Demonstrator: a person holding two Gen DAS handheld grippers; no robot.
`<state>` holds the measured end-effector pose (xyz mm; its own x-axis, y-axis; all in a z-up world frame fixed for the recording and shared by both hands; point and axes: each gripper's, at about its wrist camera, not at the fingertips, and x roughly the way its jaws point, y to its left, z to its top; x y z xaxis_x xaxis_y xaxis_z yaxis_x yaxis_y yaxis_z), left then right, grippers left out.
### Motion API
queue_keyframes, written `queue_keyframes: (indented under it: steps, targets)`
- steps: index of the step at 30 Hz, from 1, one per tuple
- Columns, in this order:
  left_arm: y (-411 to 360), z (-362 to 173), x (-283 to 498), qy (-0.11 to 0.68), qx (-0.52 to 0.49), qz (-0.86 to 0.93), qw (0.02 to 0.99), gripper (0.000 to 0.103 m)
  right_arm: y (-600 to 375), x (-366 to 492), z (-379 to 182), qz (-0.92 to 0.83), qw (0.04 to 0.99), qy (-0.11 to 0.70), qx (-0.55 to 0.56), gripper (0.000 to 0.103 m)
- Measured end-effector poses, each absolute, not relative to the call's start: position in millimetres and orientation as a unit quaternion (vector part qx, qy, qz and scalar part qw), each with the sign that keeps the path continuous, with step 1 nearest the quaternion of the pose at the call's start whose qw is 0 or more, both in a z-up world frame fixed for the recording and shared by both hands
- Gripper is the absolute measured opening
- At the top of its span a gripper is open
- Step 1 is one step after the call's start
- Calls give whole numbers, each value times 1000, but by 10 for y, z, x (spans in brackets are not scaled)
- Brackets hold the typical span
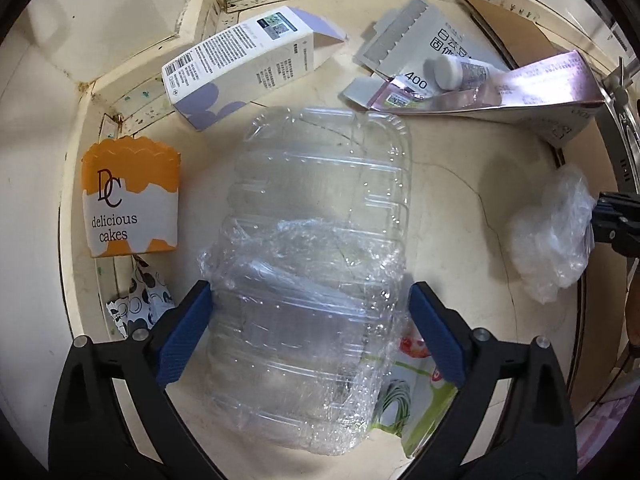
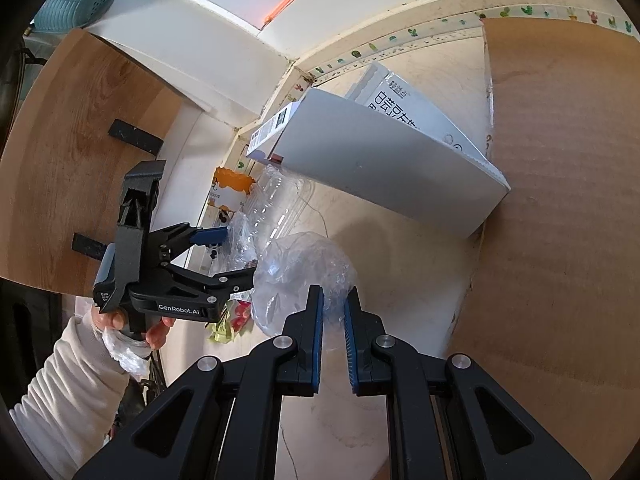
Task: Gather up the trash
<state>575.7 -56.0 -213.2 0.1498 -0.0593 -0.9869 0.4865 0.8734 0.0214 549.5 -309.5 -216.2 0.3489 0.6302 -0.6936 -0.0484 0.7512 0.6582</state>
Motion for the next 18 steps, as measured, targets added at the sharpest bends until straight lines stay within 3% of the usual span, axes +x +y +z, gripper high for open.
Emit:
queue_keyframes:
  steps: [7,18]
  targets:
    - [-438,-2074,5684,629,149,-147,749,85,-3084,5473,-2146,216,779,525,268,10]
    - [-419,-1641,5169,610,133,-98,775,84,-2944,5211,-1781,193,809,504,234,10]
